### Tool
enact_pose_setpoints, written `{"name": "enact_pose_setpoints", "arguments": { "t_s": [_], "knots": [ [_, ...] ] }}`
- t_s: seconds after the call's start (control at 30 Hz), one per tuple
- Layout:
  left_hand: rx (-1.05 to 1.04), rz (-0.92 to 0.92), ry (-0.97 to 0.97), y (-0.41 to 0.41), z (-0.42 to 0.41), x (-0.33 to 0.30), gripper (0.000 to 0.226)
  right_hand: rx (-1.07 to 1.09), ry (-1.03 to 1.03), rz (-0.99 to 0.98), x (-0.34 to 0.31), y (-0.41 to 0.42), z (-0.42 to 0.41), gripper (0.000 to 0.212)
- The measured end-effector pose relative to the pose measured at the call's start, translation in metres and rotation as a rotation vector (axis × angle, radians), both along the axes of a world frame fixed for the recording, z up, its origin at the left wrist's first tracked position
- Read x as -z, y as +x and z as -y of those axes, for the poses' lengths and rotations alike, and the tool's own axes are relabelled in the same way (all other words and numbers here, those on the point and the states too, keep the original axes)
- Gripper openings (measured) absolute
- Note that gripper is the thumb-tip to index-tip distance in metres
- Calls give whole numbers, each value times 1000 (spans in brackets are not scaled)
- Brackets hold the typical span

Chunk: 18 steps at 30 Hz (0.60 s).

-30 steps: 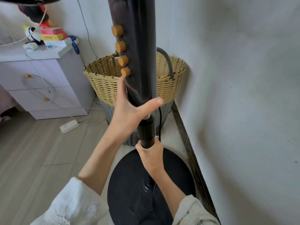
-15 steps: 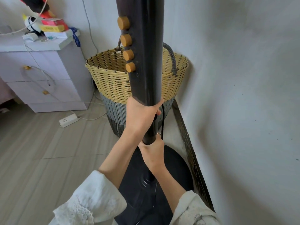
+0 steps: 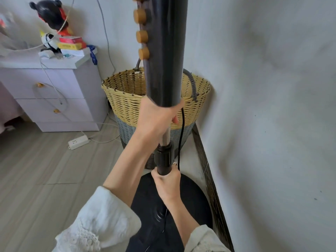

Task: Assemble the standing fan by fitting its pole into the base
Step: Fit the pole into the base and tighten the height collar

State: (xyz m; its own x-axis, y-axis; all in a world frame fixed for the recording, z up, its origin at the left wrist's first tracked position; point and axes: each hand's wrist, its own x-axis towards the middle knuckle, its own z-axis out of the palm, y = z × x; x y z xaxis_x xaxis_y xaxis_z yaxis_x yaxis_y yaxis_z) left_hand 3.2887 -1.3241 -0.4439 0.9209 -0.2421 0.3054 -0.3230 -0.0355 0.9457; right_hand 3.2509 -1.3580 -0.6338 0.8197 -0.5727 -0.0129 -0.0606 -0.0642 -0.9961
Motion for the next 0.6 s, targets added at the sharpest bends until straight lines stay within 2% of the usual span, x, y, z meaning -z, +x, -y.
{"name": "enact_pose_setpoints", "arguments": {
  "t_s": [0.13,0.3,0.47,0.6],
  "knots": [
    [41,3,-38,-1,1,-9,38,-16,-7,7,-1,0,2,25],
    [110,4,-77,0,-2,-1,26,-14,16,2,0,1,2,25],
    [79,-51,-32,-8,-1,29,35,-2,21,4,2,2,-1,25],
    [87,-90,-74,-7,0,37,43,-1,44,3,3,2,-1,25]
  ]
}}
